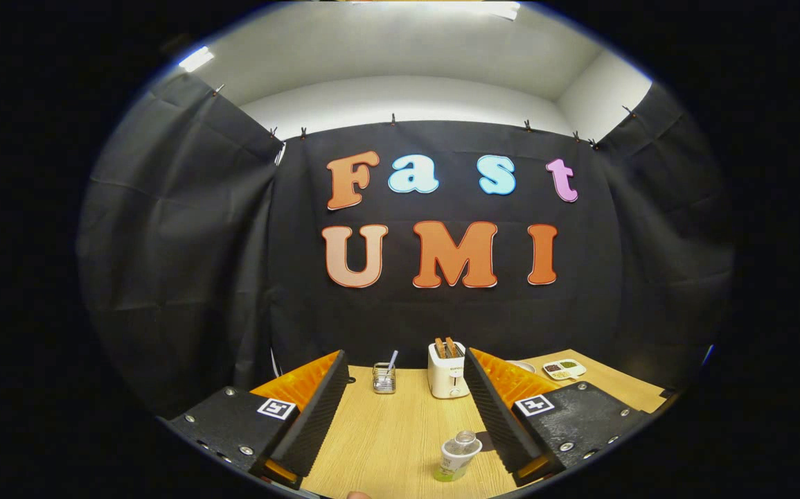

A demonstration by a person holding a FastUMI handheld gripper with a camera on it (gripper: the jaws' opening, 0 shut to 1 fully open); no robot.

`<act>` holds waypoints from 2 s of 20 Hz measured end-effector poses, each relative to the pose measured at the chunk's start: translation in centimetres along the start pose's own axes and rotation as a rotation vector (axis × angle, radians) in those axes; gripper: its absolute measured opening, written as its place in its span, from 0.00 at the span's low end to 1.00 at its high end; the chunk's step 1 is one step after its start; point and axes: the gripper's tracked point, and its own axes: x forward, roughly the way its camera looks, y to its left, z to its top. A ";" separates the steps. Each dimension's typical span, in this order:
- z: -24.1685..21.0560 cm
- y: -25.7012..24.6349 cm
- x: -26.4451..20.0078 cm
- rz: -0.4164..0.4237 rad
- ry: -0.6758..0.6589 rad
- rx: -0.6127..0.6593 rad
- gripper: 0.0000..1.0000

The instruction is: Take the bottle from table, then pour the juice into the cup, finally place the bottle on the coaster

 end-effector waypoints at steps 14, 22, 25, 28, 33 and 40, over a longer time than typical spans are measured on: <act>-6.3 -3.9 1.3 -0.073 0.108 0.007 0.99; -14.1 -6.4 2.7 -0.118 0.234 -0.021 0.99; -17.0 -7.3 3.1 -0.132 0.278 -0.022 0.99; -19.7 -8.0 3.6 -0.143 0.321 -0.030 0.99; -23.5 -8.3 4.4 -0.144 0.375 -0.018 0.99; -27.9 -8.1 4.8 -0.128 0.448 -0.035 0.99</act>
